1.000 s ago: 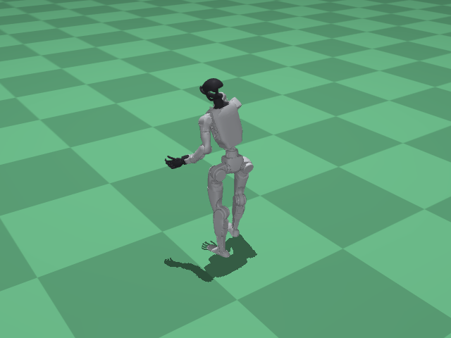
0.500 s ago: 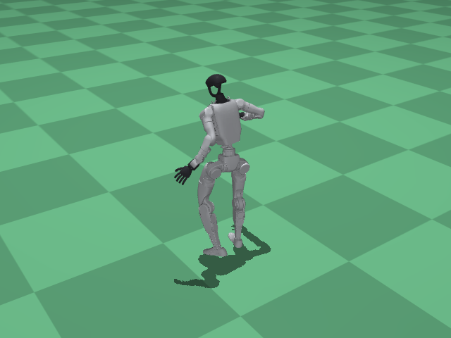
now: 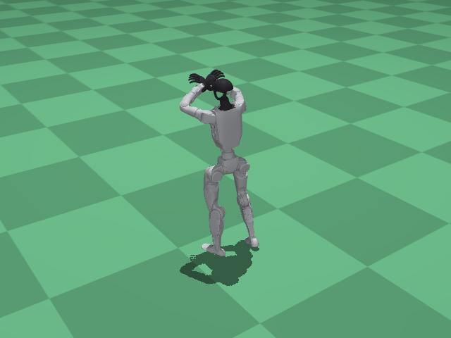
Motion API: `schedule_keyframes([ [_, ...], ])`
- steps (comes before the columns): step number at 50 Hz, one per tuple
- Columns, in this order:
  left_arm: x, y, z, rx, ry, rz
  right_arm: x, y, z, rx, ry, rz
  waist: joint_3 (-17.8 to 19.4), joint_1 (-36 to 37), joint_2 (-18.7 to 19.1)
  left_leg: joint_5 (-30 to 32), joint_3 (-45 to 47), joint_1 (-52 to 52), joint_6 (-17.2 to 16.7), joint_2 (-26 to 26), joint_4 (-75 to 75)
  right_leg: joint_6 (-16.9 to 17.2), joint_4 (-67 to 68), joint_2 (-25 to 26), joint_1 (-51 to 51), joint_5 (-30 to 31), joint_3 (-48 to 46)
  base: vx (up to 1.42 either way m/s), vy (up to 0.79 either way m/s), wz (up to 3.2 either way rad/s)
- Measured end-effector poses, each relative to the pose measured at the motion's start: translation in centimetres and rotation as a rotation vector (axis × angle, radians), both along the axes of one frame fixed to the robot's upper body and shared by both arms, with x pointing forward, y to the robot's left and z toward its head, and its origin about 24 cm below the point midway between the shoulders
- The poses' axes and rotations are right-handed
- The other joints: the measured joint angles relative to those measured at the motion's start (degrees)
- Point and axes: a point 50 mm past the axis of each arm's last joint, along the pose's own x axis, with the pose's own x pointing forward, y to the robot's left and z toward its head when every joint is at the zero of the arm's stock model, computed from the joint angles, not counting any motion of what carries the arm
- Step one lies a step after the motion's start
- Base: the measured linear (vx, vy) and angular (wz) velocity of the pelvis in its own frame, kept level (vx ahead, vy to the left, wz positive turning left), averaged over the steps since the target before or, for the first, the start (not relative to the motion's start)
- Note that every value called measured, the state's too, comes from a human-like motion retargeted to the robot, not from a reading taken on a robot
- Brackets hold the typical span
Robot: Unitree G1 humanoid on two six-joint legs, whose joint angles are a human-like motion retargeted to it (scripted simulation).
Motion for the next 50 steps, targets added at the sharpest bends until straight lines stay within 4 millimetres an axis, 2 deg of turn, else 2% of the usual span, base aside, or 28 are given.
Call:
schedule_keyframes([
  [5,-2.5,-2.2,2.6,0.116,-0.279,0.095,-2.8,1.1,5.2,-0.056,-0.283,-0.047,-2.66,-1.28,0.15,-2.58,-0.02,1.01,-0.65,0.0,1.83,2.22,0.44,-0.61,-3.02,-2.03,0.21,0.26,0.08,0.01],
  [8,-2.8,-2.6,4.1,0.131,-0.41,0.179,-3.4,0.9,7.7,-0.07,-0.393,-0.132,-4.22,-1.83,-0.5,-3.93,-0.11,2.09,-0.97,-1.11,2.28,5.79,-8.21,-1.06,-1.32,-2.04,-0.51,0.26,0.01,0.11],
  [10,-2.6,-2.4,5.2,0.127,-0.493,0.242,-3.6,0.5,9.2,-0.081,-0.457,-0.196,-5.5,-1.43,-0.96,-4.36,0.45,2.71,-1.91,-0.62,2.27,7.03,-14.79,0.49,-0.06,-0.33,-0.47,0.23,-0.17,-0.13],
  [12,-1.9,-2.0,6.0,0.134,-0.559,0.314,-3.7,-0.4,10.7,-0.074,-0.506,-0.245,-7.09,-1.65,-2.09,-4.66,1.02,3.44,-2.87,0.14,2.28,7.03,-19.07,2.21,1.0,1.39,0.1,0.23,-0.23,-0.2],
  [15,-0.8,-0.9,7.4,0.111,-0.606,0.408,-3.0,-2.3,11.7,-0.08,-0.551,-0.333,-10.56,-1.2,-3.01,-5.43,1.4,4.65,-3.01,0.15,2.49,7.03,-22.08,2.87,2.72,2.85,1.11,0.27,-0.08,-0.11],
  [19,0.7,1.6,9.7,0.029,-0.639,0.55,-1.8,-5.8,13.2,-0.024,-0.597,-0.468,-15.18,-0.19,-3.35,-6.6,1.89,5.99,-1.89,-0.28,3.14,7.03,-22.73,2.31,4.67,2.58,1.68,0.28,0.03,-0.13],
  [25,2.3,6.7,13.5,-0.145,-0.705,0.827,-1.5,-12.2,15.9,0.19,-0.621,-0.662,-20.52,2.19,-3.15,-7.62,3.16,7.83,-1.51,1.01,3.8,7.03,-22.52,3.57,6.31,0.87,1.63,0.25,-0.06,-0.18],
  [33,2.7,15.0,16.5,-0.271,-0.748,1.192,-4.2,-19.7,18.6,0.431,-0.623,-0.858,-25.29,3.99,-2.45,-7.97,4.77,10.08,-2.62,2.69,3.65,7.03,-23.4,5.62,8.58,-0.48,1.33,0.2,-0.07,-0.08],
  [42,-0.5,25.8,17.6,-0.454,-0.809,1.558,-9.3,-27.1,20.1,0.688,-0.648,-1.046,-27.04,4.42,-1.55,-8.03,6.25,12.4,-3.08,3.26,3.64,7.03,-24.42,6.45,11.25,-1.54,0.99,0.12,-0.05,-0.04],
  [50,-4.3,35.5,16.0,-0.661,-0.629,1.894,-13.5,-33.7,18.7,0.992,-0.631,-1.176,-27.18,4.03,-0.26,-8.32,6.46,14.56,-3.84,3.59,3.58,7.03,-24.28,6.73,13.42,-3.14,1.29,0.07,-0.02,0.01],
])
